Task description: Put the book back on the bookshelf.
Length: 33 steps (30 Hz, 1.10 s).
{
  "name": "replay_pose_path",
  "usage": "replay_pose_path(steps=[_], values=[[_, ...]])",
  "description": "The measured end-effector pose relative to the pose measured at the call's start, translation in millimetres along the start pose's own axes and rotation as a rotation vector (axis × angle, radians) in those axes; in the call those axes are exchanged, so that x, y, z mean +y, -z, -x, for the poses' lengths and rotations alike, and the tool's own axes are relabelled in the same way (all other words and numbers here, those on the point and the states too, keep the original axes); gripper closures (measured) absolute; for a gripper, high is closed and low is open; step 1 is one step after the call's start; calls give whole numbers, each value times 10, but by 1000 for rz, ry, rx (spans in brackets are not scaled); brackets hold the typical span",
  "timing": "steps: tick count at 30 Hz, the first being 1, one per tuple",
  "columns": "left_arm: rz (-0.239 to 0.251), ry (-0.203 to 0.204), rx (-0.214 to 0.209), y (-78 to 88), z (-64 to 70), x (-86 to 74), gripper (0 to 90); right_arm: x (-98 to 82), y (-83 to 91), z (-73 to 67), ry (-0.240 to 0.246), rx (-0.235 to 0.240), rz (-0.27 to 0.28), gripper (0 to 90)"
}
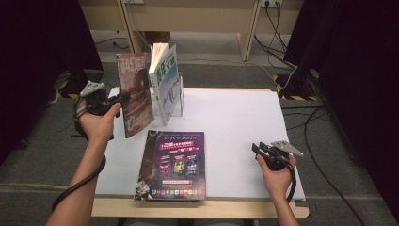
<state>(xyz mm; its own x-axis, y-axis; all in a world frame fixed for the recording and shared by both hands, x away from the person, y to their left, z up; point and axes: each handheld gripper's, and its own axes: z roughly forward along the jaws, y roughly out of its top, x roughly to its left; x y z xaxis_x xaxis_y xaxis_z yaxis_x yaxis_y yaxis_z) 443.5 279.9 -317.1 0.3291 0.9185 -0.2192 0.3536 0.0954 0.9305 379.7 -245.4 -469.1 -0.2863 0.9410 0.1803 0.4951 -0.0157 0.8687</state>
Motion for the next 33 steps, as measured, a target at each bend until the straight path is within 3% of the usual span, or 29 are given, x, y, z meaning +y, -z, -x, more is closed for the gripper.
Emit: replay_pose_path(steps=[7, 13, 17, 20, 26, 29, 33], values=[[12, -6, -11, -153, 54, 124, 841, -21, -19, 15, -10, 9, -20, 626], [24, -30, -15, -329, 5, 174, 841, -18, -17, 10, -9, 11, -19, 625], [17, -5, 8, -464, -80, 179, 841, -17, -23, 29, -19, 12, -22, 621], [10, -26, 36, -510, -87, 199, 841, -20, -21, 23, -24, 17, -19, 620], [23, -19, 44, -616, -104, 271, 841, -19, -32, 24, -37, 20, -29, 621], [28, -54, 58, -704, -93, 269, 841, -25, -15, 27, -20, 18, -23, 622], [29, -46, 65, -781, -103, 225, 840, -26, -9, 49, -25, 13, -23, 623]])
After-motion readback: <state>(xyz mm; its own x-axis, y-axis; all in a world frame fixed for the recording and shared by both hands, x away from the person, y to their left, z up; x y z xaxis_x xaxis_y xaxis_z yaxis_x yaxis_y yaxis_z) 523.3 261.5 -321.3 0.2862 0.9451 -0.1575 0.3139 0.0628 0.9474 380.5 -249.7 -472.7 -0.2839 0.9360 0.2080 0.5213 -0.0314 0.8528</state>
